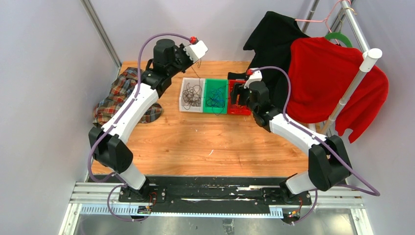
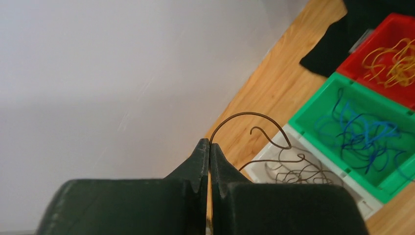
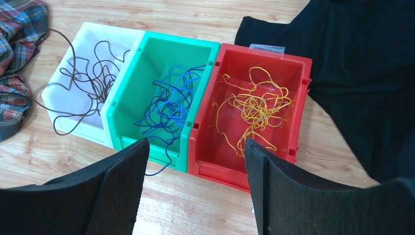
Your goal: Untangle the cables
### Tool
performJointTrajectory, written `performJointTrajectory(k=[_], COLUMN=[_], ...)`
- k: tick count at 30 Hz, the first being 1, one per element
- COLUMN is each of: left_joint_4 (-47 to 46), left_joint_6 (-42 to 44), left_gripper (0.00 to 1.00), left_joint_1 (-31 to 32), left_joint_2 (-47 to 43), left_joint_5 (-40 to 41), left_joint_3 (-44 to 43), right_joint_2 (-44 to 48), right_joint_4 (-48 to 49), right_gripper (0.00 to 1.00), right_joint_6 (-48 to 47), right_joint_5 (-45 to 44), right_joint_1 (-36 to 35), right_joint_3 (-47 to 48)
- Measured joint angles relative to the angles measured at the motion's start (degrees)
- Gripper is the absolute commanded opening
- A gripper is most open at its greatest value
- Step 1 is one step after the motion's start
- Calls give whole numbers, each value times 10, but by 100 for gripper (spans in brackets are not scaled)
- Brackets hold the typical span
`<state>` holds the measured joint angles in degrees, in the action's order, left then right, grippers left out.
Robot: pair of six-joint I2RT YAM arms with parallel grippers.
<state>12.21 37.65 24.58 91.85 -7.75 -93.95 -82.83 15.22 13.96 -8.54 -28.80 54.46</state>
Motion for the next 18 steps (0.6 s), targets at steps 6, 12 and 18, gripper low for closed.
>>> performJointTrajectory(k=[6,12,18], left_joint_4=[-21,-42,-37], left_joint_6=[45,81,110], left_gripper=[0,0,0], left_joint_1=[-12,-12,-12], left_joint_2=[26,45,100], left_joint_5=[35,50,67], left_joint_3=[22,68,73], right_joint_2=[10,12,13], right_joint_4=[0,0,0], right_gripper=[71,71,71], right_joint_6=[0,0,0], right_joint_5=[0,0,1], right_joint_1=[0,2,3], right_joint_3=[-4,-8,-14])
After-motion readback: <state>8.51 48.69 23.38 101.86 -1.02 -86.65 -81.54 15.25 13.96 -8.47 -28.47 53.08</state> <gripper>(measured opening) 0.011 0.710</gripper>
